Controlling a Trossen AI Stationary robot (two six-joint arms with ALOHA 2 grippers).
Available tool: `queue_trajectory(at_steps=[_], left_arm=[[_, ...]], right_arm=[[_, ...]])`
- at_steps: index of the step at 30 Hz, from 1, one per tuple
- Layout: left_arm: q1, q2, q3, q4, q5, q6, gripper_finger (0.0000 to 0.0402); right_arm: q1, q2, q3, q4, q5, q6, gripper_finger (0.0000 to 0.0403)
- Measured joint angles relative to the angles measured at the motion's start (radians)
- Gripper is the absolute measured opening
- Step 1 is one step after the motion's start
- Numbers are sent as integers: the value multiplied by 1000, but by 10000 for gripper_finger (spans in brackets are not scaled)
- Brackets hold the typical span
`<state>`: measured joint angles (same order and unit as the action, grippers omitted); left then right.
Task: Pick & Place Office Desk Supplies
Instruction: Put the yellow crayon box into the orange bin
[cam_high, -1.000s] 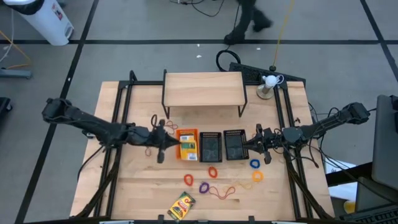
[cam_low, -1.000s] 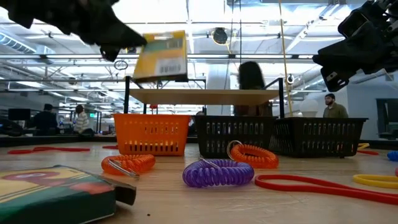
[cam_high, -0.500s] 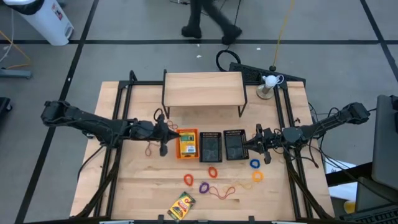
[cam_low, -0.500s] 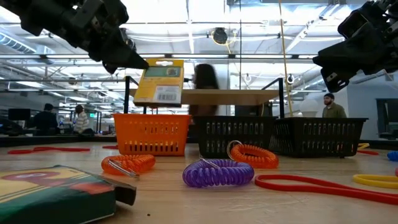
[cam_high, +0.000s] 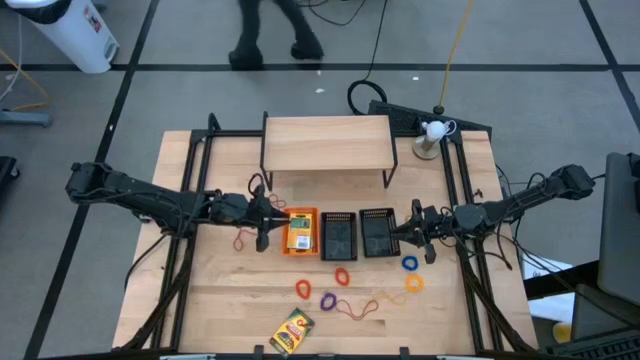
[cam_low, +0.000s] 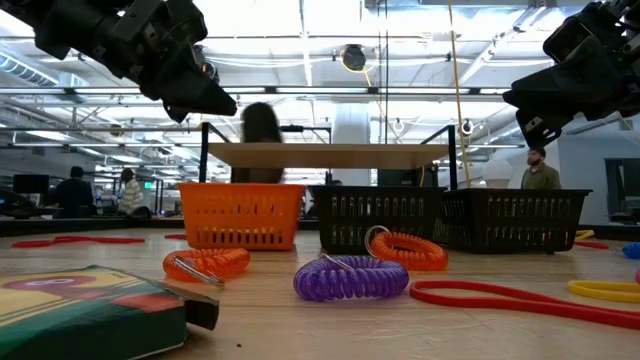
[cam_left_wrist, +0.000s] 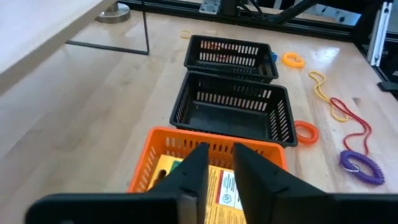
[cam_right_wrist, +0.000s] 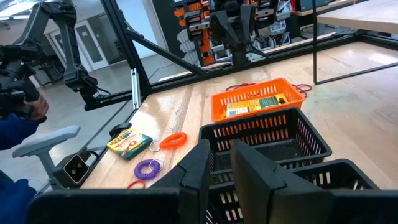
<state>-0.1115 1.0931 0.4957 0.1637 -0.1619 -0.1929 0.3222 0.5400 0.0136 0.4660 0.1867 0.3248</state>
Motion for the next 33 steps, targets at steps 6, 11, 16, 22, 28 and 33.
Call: queue_trajectory(at_steps=[6,11,16,22,28,33], left_arm=[[-1,0,0,126,75,36,112],[-74,0,1,165,214,-48,111],[-255,0,1,61,60,-137,93],[-495,0,1,42,-233,-193,80],[-645,11,1,-1,-413,-226,76],[-730,94,1,17,-454,-271,76]], right_arm=[[0,0,0,0,0,0,59],[0,0,0,0,-4,3,59],[0,0,0,0,-7,4,59],[1,0,0,2,-41,34,59],[1,0,0,20,-56,82,59],[1,15,0,49,-25,87,59]])
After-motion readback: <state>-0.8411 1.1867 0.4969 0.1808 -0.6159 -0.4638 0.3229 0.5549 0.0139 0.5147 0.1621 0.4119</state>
